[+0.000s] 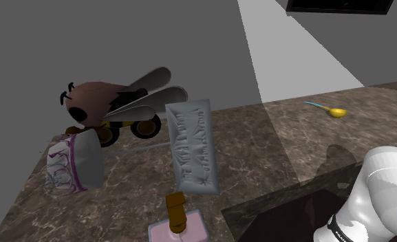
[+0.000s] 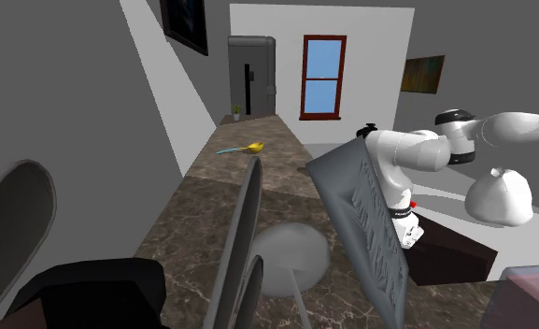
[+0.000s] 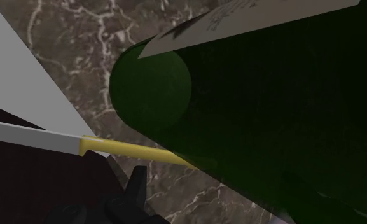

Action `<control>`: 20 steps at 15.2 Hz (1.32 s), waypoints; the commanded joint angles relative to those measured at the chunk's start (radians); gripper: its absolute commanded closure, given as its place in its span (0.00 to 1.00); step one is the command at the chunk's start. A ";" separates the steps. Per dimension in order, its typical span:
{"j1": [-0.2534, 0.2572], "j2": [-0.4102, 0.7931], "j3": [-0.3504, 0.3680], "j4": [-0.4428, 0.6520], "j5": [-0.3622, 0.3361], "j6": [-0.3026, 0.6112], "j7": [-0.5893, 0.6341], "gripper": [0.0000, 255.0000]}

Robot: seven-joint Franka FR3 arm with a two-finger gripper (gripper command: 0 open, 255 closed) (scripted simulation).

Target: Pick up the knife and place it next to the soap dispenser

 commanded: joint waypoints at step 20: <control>0.148 -0.010 0.058 -0.088 0.099 0.069 -0.272 0.00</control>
